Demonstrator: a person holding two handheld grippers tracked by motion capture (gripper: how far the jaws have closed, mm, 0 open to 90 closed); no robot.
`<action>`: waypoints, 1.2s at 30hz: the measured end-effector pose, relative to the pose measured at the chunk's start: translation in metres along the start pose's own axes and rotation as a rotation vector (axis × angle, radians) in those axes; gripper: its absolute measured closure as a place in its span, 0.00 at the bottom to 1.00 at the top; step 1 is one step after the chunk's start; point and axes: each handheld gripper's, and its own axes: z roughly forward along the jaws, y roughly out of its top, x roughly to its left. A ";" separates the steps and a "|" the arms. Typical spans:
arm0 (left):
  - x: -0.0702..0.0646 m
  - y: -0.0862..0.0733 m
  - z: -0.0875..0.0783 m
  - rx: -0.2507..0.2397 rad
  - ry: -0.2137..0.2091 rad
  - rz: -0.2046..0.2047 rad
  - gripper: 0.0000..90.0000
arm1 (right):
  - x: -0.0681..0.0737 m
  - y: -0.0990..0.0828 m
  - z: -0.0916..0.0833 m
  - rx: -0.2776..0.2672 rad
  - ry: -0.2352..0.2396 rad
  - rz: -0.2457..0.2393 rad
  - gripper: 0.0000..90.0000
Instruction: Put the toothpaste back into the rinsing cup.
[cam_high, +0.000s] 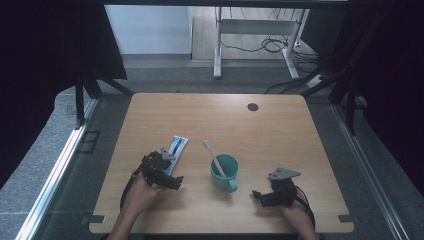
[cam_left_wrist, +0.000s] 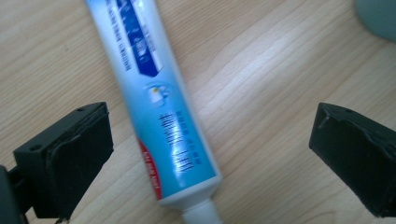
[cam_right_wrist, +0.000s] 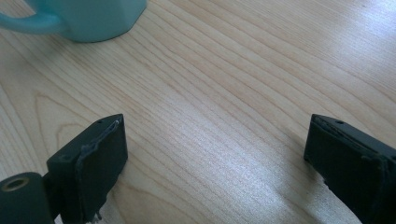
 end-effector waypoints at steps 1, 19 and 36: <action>0.002 0.001 0.001 0.010 0.001 -0.003 0.00 | 0.000 0.000 0.000 0.000 -0.001 0.000 0.07; 0.026 0.016 0.014 0.141 -0.045 -0.064 0.11 | 0.000 0.000 0.000 0.001 -0.001 -0.001 0.07; 0.043 0.044 0.029 0.303 -0.055 -0.121 0.18 | 0.000 0.000 0.000 0.002 -0.001 -0.002 0.07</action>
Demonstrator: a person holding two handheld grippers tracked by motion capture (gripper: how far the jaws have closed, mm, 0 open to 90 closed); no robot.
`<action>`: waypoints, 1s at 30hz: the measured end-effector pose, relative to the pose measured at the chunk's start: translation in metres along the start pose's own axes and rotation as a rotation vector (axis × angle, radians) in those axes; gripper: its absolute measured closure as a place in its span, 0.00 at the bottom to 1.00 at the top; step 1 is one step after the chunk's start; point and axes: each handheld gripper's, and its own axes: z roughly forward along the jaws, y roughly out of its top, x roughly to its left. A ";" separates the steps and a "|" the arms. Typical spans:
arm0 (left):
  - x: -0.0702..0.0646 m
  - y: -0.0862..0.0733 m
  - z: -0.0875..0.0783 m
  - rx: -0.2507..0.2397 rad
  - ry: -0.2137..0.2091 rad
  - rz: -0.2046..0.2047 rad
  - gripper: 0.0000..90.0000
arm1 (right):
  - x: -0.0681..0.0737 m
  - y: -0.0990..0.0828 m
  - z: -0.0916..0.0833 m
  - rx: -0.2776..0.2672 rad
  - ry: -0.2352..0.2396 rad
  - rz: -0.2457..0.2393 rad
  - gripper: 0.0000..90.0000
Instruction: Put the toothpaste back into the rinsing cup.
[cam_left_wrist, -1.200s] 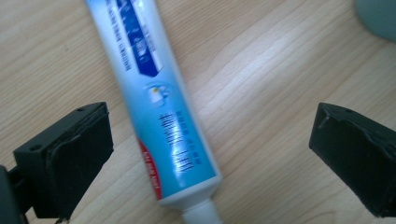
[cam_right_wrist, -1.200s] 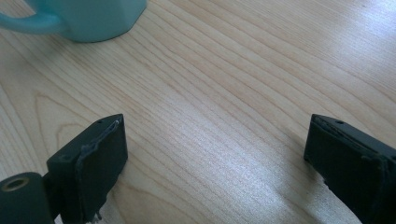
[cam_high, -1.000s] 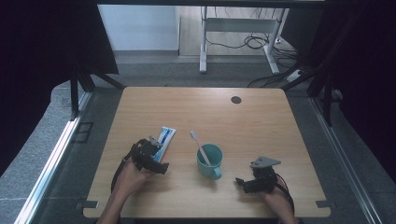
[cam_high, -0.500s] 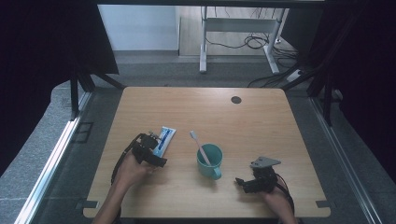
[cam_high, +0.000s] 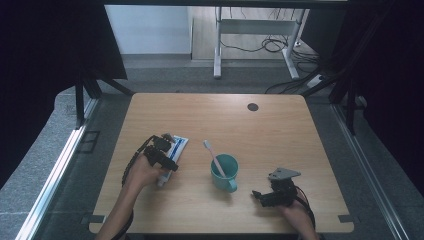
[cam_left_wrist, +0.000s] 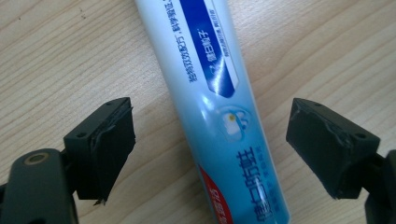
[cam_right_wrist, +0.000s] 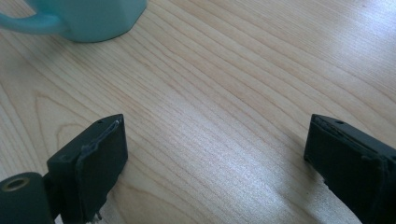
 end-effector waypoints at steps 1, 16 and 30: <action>0.000 0.002 0.001 0.011 0.001 -0.001 0.18 | 0.000 0.000 0.000 0.000 0.000 0.000 0.07; 0.003 0.032 0.005 0.123 0.005 -0.041 0.28 | 0.000 0.000 0.000 0.000 0.000 -0.001 0.07; 0.002 0.046 0.017 0.179 0.021 -0.066 0.37 | 0.000 0.000 0.000 0.001 0.000 -0.001 0.07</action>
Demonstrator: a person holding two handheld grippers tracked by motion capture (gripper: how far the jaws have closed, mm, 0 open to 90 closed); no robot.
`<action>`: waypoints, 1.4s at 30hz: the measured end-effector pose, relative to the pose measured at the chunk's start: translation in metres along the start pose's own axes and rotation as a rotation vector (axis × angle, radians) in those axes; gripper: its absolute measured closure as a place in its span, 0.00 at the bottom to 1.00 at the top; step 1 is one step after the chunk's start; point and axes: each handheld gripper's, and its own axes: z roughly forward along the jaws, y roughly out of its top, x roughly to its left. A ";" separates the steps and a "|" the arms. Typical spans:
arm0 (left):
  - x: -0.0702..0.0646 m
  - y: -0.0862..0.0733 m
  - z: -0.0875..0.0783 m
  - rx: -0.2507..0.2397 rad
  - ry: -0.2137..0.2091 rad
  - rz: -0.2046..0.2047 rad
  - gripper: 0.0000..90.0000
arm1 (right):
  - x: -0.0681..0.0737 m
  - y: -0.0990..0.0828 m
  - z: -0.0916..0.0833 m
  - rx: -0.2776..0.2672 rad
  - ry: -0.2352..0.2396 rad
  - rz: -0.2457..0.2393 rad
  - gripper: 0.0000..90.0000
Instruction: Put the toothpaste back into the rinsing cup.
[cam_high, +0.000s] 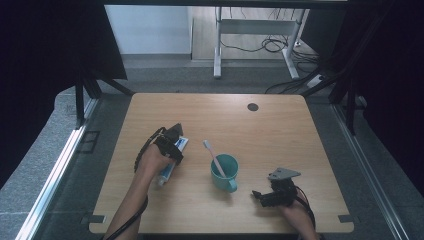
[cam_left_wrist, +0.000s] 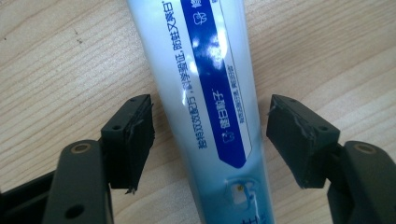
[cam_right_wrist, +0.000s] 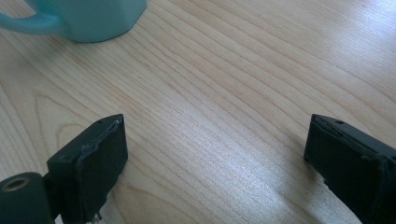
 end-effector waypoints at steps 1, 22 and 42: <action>0.000 0.001 0.000 0.008 0.002 -0.003 0.38 | 0.000 0.000 0.000 -0.001 0.000 0.001 0.07; 0.002 0.001 -0.003 0.019 -0.042 -0.007 0.70 | 0.000 0.000 0.000 0.000 0.000 0.000 0.07; 0.011 -0.006 -0.019 -0.069 -0.085 0.024 0.81 | 0.000 0.000 0.000 0.000 0.000 0.002 0.07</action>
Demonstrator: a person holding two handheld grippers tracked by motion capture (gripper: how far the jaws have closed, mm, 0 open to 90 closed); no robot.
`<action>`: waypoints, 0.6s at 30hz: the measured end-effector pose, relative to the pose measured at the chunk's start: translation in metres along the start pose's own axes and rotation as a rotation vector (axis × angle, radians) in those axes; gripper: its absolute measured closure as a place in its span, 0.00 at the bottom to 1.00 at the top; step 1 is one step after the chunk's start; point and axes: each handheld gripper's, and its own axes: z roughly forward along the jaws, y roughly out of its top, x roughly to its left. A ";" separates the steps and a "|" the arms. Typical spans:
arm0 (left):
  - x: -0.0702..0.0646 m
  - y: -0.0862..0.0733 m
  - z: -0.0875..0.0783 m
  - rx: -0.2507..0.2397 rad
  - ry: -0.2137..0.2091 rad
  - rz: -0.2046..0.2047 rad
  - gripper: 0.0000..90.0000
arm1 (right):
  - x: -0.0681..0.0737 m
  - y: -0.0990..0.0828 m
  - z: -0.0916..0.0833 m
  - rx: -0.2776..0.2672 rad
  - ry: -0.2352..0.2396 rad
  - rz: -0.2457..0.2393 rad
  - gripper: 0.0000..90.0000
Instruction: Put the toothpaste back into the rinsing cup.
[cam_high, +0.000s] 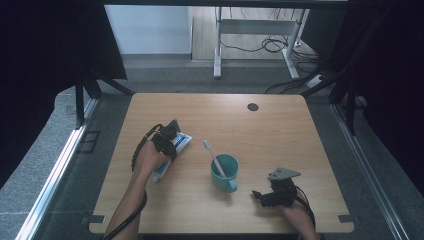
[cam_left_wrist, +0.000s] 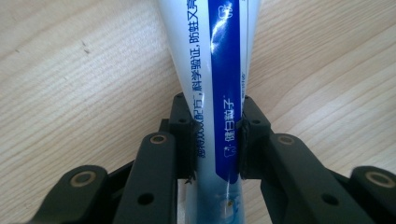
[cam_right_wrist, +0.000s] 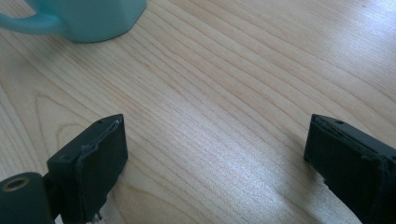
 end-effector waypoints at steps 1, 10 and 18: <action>0.000 -0.001 -0.002 -0.013 -0.004 0.000 0.81 | 0.000 0.000 0.000 0.000 0.000 0.000 0.07; -0.002 -0.008 -0.017 -0.126 -0.037 0.031 0.81 | 0.000 0.000 0.000 0.000 0.000 0.000 0.07; -0.008 -0.015 -0.027 -0.210 -0.058 0.081 0.81 | 0.000 0.000 0.000 0.000 0.000 0.000 0.07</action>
